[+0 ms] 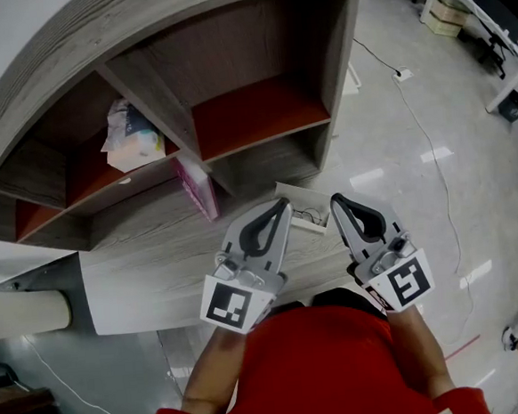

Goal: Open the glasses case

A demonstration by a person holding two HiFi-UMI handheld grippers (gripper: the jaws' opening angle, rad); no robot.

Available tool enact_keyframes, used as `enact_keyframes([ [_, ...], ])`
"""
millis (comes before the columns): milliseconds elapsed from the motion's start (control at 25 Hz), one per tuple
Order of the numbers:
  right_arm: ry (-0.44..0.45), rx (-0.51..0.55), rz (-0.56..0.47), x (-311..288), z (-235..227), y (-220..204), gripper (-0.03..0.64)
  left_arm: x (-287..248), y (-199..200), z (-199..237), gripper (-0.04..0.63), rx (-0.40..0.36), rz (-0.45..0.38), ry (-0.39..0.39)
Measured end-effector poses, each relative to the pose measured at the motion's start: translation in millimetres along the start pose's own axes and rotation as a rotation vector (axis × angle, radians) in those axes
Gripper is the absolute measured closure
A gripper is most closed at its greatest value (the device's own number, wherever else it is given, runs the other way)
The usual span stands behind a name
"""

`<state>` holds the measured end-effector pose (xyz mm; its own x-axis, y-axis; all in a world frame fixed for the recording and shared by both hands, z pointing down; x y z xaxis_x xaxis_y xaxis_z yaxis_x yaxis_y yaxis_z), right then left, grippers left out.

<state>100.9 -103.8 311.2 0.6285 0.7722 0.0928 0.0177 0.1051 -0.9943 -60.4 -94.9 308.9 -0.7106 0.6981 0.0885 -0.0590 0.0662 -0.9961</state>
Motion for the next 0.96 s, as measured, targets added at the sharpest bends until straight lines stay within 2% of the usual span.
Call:
enact_keyframes([
  [960,-0.006,-0.004,0.004,4.8,-3.7,-2.9,0.612,-0.8,-0.6,-1.3,0.586,0.0,0.0,0.006],
])
Point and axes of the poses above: the fingertips, and each gripper's own axes: x backward along the fingers, z to its left, y out of its top, the point moved 7 cm from there along x, backward along the fingers, and after that the axes turned 7 degrees about -y, right-handed, at the moved point
